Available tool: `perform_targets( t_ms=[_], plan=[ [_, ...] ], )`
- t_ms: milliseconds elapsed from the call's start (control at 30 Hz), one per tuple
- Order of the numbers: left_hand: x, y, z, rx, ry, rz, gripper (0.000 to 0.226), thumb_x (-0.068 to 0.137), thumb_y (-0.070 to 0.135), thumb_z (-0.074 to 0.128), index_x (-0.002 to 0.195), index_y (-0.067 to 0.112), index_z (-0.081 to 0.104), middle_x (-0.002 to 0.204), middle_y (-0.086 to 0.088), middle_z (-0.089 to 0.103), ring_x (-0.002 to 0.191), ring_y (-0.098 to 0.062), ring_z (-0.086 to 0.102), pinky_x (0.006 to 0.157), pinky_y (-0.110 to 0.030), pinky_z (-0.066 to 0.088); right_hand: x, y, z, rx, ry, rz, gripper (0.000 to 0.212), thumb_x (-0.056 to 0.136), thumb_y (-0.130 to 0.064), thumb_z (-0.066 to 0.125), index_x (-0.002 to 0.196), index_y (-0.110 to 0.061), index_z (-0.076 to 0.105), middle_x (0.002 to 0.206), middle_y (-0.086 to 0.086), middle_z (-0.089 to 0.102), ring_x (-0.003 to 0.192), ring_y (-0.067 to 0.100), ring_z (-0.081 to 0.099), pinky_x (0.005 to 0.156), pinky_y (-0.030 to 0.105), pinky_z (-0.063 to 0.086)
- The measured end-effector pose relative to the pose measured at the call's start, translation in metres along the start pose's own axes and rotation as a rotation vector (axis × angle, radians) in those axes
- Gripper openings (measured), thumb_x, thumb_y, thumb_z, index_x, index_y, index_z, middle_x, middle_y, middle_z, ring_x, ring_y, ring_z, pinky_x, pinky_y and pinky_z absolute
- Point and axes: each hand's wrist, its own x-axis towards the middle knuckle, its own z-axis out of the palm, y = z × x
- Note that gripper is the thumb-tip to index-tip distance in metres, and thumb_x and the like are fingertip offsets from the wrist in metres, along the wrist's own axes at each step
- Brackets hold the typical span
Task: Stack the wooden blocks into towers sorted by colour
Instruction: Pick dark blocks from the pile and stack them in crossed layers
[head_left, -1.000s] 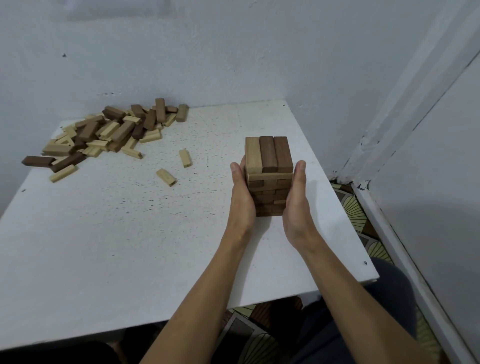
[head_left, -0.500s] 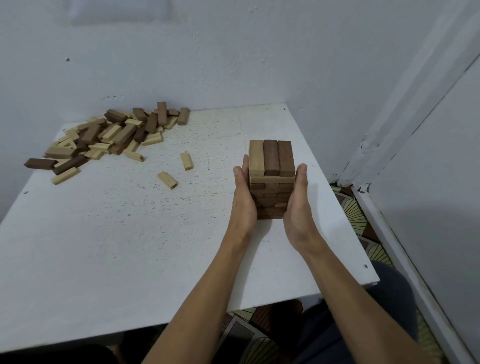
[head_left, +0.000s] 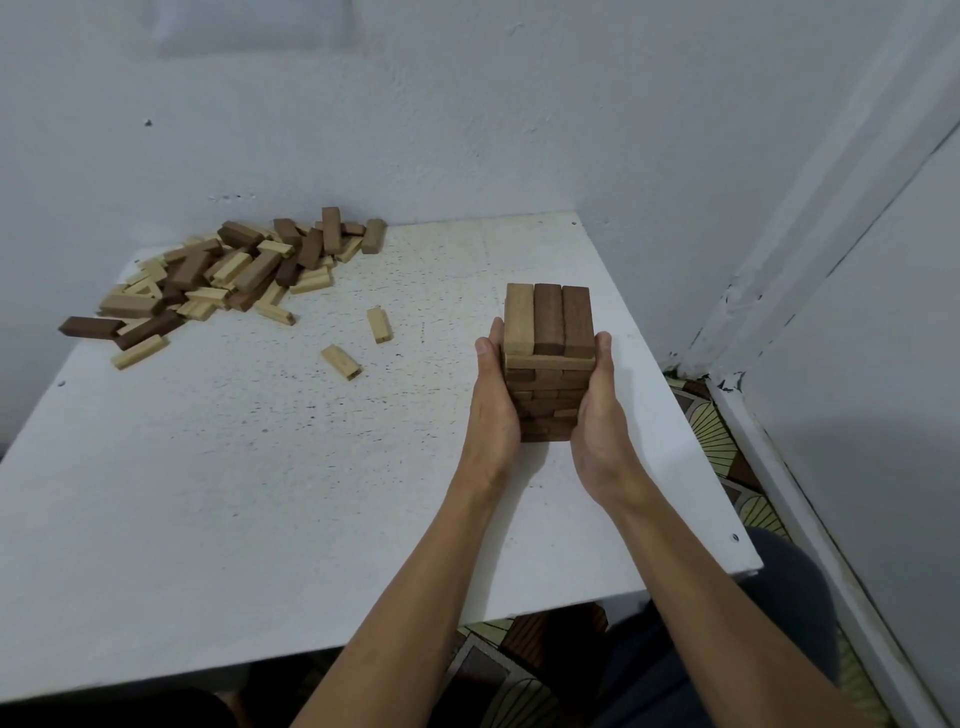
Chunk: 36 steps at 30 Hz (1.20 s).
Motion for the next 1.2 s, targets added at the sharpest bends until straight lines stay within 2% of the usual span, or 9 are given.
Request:
perform_targets(
  t_ms=[167, 267, 333, 400, 500, 600, 733, 900, 1200],
  plan=[
    [-0.002, 0.003, 0.000, -0.001, -0.005, 0.028, 0.067, 0.102, 0.051, 0.005, 0.137, 0.020, 0.054, 0.113, 0.007, 0.069, 0.106, 0.002, 0.064, 0.085, -0.010, 0.048, 0.000, 0.001, -0.002, 0.001, 0.014, -0.003, 0.061, 0.102, -0.057, 0.015, 0.142, -0.028, 0.051, 0.128, -0.013, 0.064, 0.122, -0.001, 0.055, 0.115, 0.035, 0.036],
    [0.000, 0.001, -0.002, 0.013, -0.007, 0.024, 0.073, 0.098, 0.061, 0.006, 0.140, 0.022, 0.051, 0.122, 0.004, 0.067, 0.116, -0.003, 0.060, 0.100, -0.021, 0.047, -0.001, 0.000, -0.003, -0.001, 0.003, -0.004, 0.063, 0.100, -0.060, 0.016, 0.143, -0.028, 0.050, 0.129, -0.011, 0.064, 0.123, 0.001, 0.056, 0.114, 0.037, 0.037],
    [0.001, 0.004, -0.003, 0.014, 0.006, 0.018, 0.082, 0.092, 0.074, 0.009, 0.145, 0.023, 0.045, 0.139, 0.002, 0.057, 0.131, -0.007, 0.050, 0.115, -0.034, 0.036, -0.002, -0.003, -0.004, -0.015, -0.013, -0.019, 0.070, 0.096, -0.068, 0.019, 0.145, -0.027, 0.048, 0.136, -0.007, 0.060, 0.129, 0.005, 0.052, 0.115, 0.041, 0.036],
    [0.002, 0.006, -0.004, -0.004, 0.057, 0.043, 0.077, 0.093, 0.072, 0.011, 0.150, 0.026, 0.036, 0.153, 0.005, 0.041, 0.141, -0.006, 0.035, 0.121, -0.038, 0.024, -0.003, -0.008, -0.005, -0.044, -0.008, -0.061, 0.079, 0.090, -0.076, 0.023, 0.150, -0.027, 0.040, 0.148, -0.008, 0.049, 0.138, 0.005, 0.041, 0.119, 0.041, 0.028],
    [0.002, 0.018, -0.003, -0.014, 0.105, 0.116, 0.065, 0.097, 0.062, 0.010, 0.152, 0.032, 0.028, 0.154, 0.017, 0.034, 0.142, 0.003, 0.027, 0.120, -0.028, 0.019, -0.002, -0.019, -0.009, -0.093, 0.034, -0.139, 0.086, 0.084, -0.079, 0.023, 0.154, -0.030, 0.028, 0.157, -0.018, 0.031, 0.143, -0.005, 0.025, 0.124, 0.038, 0.015],
    [0.002, 0.028, 0.000, -0.019, 0.094, 0.187, 0.060, 0.100, 0.057, 0.009, 0.152, 0.032, 0.027, 0.155, 0.018, 0.033, 0.142, 0.005, 0.027, 0.116, -0.023, 0.021, 0.000, -0.031, -0.009, -0.117, 0.014, -0.187, 0.088, 0.082, -0.082, 0.022, 0.153, -0.032, 0.027, 0.158, -0.019, 0.027, 0.145, -0.004, 0.020, 0.125, 0.040, 0.010],
    [0.002, 0.036, 0.002, 0.025, 0.066, 0.235, 0.061, 0.100, 0.055, 0.009, 0.153, 0.031, 0.026, 0.156, 0.018, 0.030, 0.143, 0.005, 0.024, 0.121, -0.031, 0.018, 0.001, -0.039, -0.004, -0.149, -0.017, -0.199, 0.099, 0.071, -0.095, 0.027, 0.151, -0.037, 0.032, 0.158, -0.020, 0.028, 0.147, -0.001, 0.019, 0.124, 0.044, 0.012],
    [0.002, 0.037, 0.004, 0.039, 0.034, 0.224, 0.064, 0.099, 0.056, 0.009, 0.154, 0.028, 0.025, 0.156, 0.014, 0.032, 0.142, -0.003, 0.031, 0.120, -0.039, 0.026, 0.000, -0.041, 0.000, -0.169, -0.046, -0.189, 0.092, 0.074, -0.093, 0.026, 0.149, -0.041, 0.032, 0.156, -0.014, 0.034, 0.146, 0.005, 0.027, 0.122, 0.046, 0.020],
    [0.002, 0.033, 0.002, 0.035, 0.028, 0.213, 0.064, 0.099, 0.057, 0.008, 0.155, 0.028, 0.021, 0.157, 0.017, 0.029, 0.142, 0.004, 0.025, 0.117, -0.020, 0.022, -0.004, -0.042, 0.001, -0.184, -0.019, -0.168, 0.099, 0.071, -0.094, 0.029, 0.152, -0.037, 0.029, 0.157, -0.015, 0.032, 0.145, 0.003, 0.028, 0.122, 0.044, 0.020]
  ],
)
